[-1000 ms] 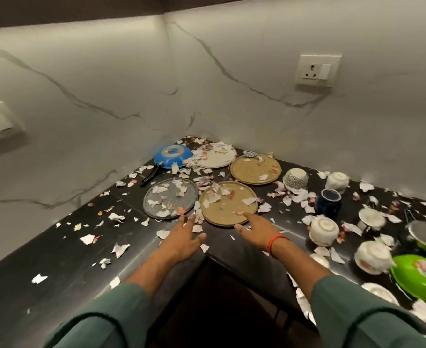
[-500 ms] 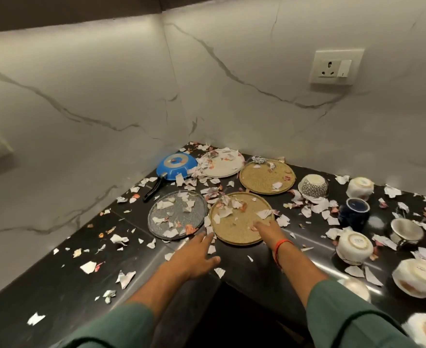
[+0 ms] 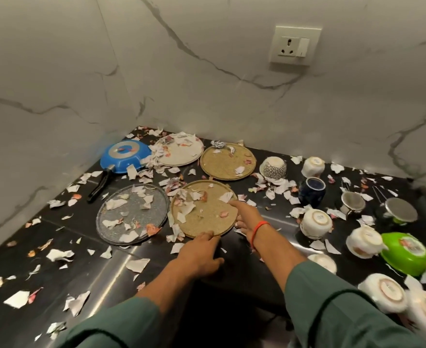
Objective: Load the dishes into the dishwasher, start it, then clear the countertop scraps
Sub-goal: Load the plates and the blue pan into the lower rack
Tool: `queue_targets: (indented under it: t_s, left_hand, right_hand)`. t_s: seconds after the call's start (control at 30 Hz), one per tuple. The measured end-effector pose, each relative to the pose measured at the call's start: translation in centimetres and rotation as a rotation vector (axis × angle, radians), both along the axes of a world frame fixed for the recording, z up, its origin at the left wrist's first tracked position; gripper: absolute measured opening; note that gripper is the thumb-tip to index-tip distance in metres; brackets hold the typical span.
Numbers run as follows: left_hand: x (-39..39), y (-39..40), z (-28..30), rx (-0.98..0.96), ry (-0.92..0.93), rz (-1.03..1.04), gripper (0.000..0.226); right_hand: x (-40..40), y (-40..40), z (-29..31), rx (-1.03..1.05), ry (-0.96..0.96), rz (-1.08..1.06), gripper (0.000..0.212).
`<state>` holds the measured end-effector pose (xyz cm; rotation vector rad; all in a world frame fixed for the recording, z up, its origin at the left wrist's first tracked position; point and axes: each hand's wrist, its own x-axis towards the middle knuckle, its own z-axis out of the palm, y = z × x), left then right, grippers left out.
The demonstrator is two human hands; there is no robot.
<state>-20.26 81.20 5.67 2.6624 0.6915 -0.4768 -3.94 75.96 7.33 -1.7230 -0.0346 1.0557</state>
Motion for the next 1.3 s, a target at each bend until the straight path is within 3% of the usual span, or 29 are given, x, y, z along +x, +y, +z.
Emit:
queue_targets:
  t_s: [0.07,0.17,0.3,0.43,0.57,0.73,0.83,0.9,0.97,1.07,1.17,1.3]
  left_hand:
    - [-0.1,-0.2,-0.1,0.042,-0.009,-0.018,0.066]
    - [-0.1,-0.7,-0.2,0.152,-0.029,-0.034,0.057]
    - [0.2,-1.6,0.2,0.206,-0.032,-0.023,0.050]
    - [0.8,-2.0,0.8,0.206,-0.054,0.008,0.053]
    - [1.5,-2.3,2.6,0.197,-0.158,0.009,0.065]
    - [2.2,-2.7,4.5,0.136,-0.330,-0.010,0.070]
    - [1.4,-2.5,4.0,0.108,-0.410,0.038,0.066]
    - [0.5,-2.1,3.2,0.082,-0.429,0.094,0.062]
    - [-0.6,-1.8,2.6,0.064,-0.441,0.139,0.059]
    - [-1.9,-1.3,2.3,0.052,-0.410,0.187,0.055]
    - [-2.8,-0.9,2.1,0.051,-0.377,0.215,0.054]
    - [-3.7,-0.7,1.9,0.033,-0.368,0.245,0.052]
  right_hand:
    - [0.0,0.6,-0.3,-0.022,-0.029,-0.022,0.056]
    - [-0.2,1.6,-0.6,-0.043,-0.087,-0.026,0.051]
    - [0.0,1.4,-1.7,-0.061,-0.084,-0.027,0.071]
    - [0.3,0.5,-2.9,-0.055,-0.101,-0.027,0.061]
    - [0.1,0.5,-2.8,-0.049,-0.078,-0.014,0.027]
    - [0.2,2.0,-0.9,0.014,-0.049,-0.021,0.016]
    - [0.6,3.0,1.5,0.072,-0.249,0.004,0.020]
    - [0.5,3.1,4.0,0.053,-0.532,0.138,0.033]
    - [0.3,2.7,5.9,0.072,-0.819,0.296,0.022]
    - [-0.1,2.3,7.1,0.081,-1.153,0.488,0.030]
    - [-0.3,1.8,6.4,-0.016,-1.233,0.631,0.036]
    - [-0.8,0.8,6.0,0.020,-1.234,0.533,0.043]
